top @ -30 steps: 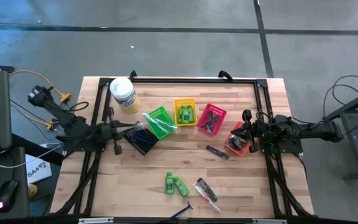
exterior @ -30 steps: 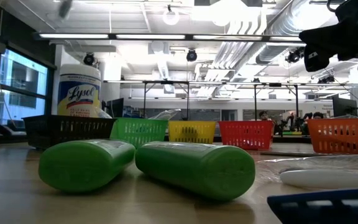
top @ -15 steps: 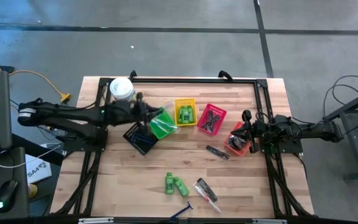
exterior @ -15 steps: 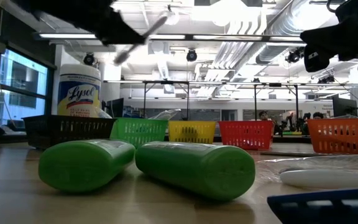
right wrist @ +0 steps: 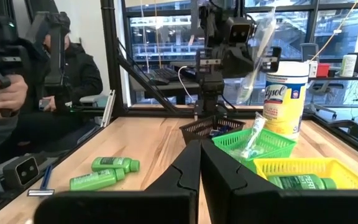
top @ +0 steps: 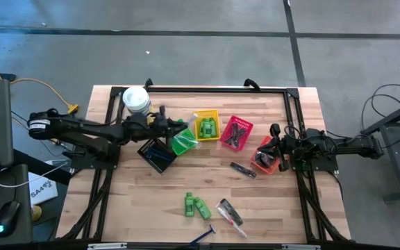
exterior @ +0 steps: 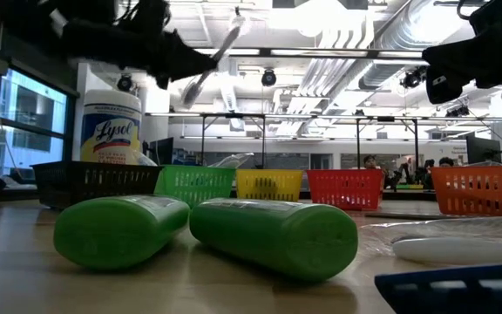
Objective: Pick & Place Travel size toiletries
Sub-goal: Put the blue toothbrush into the green bin
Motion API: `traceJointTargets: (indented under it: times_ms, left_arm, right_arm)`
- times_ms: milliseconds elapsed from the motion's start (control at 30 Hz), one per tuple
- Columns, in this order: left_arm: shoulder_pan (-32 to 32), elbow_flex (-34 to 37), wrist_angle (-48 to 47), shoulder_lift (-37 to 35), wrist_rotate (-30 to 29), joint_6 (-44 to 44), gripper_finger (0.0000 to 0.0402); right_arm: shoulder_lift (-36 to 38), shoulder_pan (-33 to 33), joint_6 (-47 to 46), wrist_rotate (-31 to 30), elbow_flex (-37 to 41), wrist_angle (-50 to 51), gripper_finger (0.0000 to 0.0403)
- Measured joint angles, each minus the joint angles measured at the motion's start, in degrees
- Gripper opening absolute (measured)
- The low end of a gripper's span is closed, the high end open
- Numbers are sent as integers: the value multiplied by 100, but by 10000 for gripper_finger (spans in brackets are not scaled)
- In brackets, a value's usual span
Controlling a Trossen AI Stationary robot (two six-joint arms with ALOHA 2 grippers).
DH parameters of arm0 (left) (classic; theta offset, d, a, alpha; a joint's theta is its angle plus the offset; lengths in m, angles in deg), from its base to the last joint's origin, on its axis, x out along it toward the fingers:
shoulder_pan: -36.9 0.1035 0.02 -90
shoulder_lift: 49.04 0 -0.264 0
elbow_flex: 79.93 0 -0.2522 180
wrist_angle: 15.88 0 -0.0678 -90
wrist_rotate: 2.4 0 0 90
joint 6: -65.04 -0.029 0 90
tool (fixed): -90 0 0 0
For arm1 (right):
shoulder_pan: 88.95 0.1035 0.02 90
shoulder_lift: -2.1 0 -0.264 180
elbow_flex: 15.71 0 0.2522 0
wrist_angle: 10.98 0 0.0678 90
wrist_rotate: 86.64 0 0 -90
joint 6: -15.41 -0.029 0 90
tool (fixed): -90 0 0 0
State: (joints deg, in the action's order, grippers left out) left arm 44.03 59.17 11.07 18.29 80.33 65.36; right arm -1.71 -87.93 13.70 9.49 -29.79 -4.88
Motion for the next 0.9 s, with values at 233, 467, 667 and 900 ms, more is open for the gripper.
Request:
traceJointTargets:
  times_ms: [233, 467, 667, 900]
  left_arm:
    - [357, 1107, 1486, 0, 42, 670, 16]
    - [414, 1471, 1740, 8, 31, 741, 18]
    - [405, 1471, 1820, 205, -102, 1394, 24]
    - [135, 1471, 2186, 849, -1119, 1531, 25]
  right_arm:
    - [0, 0, 0, 0, 0, 22, 5]
    - [0, 0, 0, -14, 2, -7, 5]
    - [0, 0, 0, -15, 2, -74, 5]
    - [-1, 0, 0, -17, 1, -73, 5]
